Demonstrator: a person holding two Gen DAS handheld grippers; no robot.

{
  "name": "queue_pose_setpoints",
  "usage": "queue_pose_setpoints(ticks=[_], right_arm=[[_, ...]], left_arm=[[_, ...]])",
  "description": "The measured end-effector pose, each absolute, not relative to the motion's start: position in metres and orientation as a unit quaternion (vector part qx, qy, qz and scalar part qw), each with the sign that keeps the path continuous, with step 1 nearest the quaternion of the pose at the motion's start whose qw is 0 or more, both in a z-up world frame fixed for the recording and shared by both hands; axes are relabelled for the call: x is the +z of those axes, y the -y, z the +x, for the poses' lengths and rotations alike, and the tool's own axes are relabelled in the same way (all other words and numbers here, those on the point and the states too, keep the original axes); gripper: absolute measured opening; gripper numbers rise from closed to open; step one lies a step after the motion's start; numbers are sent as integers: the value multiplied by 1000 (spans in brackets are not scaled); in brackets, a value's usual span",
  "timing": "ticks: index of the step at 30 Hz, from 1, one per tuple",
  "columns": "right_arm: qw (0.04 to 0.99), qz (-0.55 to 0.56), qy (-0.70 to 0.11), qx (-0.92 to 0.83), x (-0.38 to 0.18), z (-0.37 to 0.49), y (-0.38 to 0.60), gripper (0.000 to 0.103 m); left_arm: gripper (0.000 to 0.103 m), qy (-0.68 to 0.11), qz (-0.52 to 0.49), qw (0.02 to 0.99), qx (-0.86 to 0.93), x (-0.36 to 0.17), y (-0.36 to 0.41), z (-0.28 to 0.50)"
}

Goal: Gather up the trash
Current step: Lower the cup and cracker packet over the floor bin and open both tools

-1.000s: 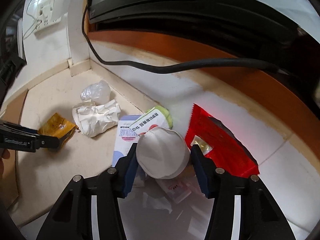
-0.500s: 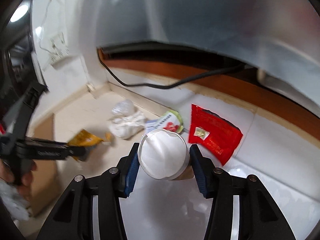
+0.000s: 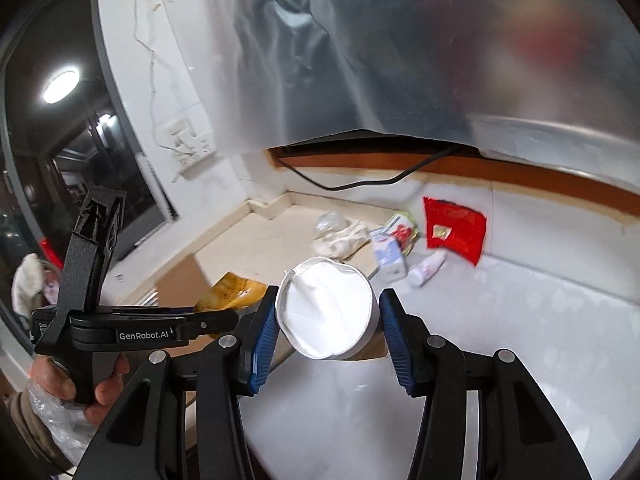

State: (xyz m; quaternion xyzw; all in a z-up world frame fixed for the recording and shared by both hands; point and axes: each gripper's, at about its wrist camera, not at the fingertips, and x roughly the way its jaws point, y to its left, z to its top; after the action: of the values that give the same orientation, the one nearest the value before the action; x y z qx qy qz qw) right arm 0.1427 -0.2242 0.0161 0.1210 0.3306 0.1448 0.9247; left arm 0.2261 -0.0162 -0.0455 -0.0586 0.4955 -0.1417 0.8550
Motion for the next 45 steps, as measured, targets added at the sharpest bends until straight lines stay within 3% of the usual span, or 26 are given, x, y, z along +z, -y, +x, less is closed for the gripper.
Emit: queue_pose_setpoints(ticks=[13,22,35,45], right_arm=[[903,142,-337,224,64,-10,212,49],[873,90,-382,290,37,-78,176,49],[809,68,-499,303,-88,-94,137,50],[782,70,-577,227,-238,-69,123,50]], left_arm=[[38,-485,-59,861,-143,-38,6,82],[38,-521,-33,845,-119,-82,-15,17],[39,-596,-25,797,-100,-186,-36,-10],[39,-636,11,763,-116,-314,-29,1]])
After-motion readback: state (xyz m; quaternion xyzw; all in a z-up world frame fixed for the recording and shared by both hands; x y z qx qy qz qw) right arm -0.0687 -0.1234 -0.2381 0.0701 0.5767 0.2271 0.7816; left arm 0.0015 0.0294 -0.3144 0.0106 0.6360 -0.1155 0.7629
